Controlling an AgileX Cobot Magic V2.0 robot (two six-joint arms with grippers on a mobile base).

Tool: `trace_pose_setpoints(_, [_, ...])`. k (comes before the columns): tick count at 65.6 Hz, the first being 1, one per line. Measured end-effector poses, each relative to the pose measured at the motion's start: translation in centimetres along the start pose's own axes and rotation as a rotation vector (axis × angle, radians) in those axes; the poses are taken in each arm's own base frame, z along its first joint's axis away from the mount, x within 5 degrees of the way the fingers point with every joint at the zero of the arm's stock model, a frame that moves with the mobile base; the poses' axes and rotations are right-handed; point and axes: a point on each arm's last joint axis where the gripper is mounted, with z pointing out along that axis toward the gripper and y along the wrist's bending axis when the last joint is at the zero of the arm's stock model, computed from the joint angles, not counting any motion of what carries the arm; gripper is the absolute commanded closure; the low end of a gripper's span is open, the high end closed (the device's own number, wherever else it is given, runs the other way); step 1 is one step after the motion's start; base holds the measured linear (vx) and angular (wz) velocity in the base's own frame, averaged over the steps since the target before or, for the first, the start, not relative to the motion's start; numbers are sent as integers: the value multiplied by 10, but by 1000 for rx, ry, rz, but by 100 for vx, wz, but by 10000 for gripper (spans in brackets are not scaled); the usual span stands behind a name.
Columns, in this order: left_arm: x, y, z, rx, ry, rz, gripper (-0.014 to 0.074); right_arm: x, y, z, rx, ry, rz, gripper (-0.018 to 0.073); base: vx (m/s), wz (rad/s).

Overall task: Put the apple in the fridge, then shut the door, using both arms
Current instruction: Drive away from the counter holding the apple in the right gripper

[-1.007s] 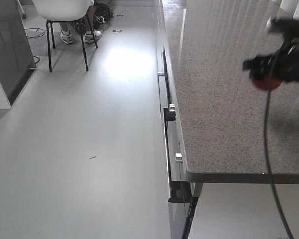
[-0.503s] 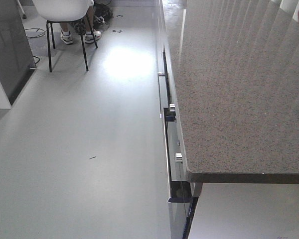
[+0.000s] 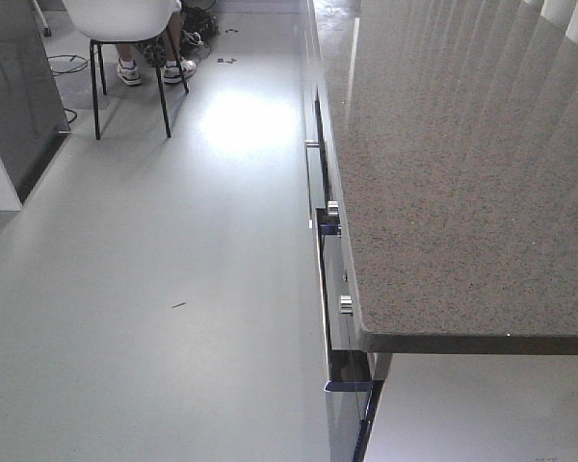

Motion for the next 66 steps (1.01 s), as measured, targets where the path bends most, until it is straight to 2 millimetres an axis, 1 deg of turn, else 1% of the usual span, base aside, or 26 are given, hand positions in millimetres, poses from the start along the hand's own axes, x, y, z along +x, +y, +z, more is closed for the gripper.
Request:
trace_pose_setpoints(8, [0,0,0,0,0,0,603,1,1,-3,0,-3,-4,466,0,0])
trace_pose_setpoints(66, [0,0,0,0,0,0,603,1,1,-3,-1,-2,-4,466,0,0])
